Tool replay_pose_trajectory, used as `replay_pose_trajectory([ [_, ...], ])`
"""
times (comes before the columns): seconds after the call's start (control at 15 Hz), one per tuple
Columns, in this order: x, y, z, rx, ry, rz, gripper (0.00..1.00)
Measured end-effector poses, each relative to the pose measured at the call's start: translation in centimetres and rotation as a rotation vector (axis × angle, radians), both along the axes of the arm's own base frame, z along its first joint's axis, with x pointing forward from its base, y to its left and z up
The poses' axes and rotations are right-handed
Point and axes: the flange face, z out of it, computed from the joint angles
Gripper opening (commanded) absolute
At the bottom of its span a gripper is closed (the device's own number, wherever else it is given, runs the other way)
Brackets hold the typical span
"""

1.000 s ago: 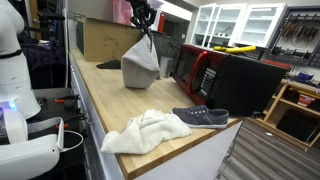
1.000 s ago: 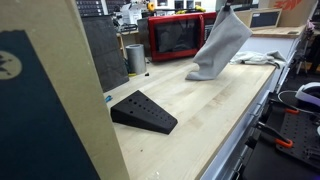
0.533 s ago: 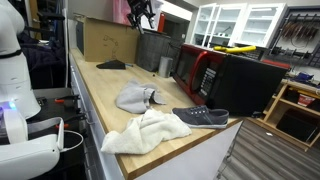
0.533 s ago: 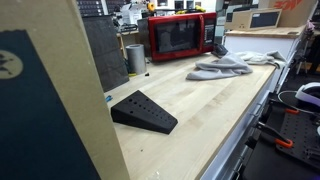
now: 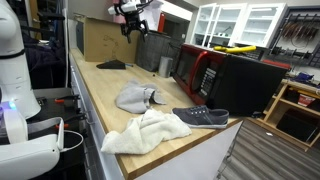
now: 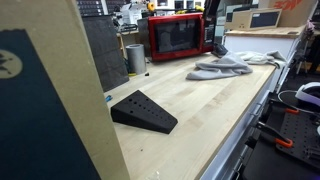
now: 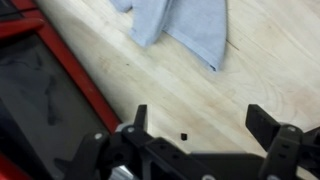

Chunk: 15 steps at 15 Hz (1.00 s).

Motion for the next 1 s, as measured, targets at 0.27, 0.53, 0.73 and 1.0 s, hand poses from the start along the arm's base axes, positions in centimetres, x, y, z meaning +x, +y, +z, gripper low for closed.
replay_pose_trajectory([
  [0.27, 1.4, 0.2, -5.5, 0.12, 0.128, 0.078, 1.0],
  [0.53, 2.1, 0.3, -10.6, 0.134, 0.24, 0.145, 1.0],
  [0.73, 2.6, 0.6, -13.8, 0.107, 0.307, 0.205, 1.0],
  [1.0, 3.8, 1.2, -16.6, 0.044, 0.365, 0.271, 1.0],
])
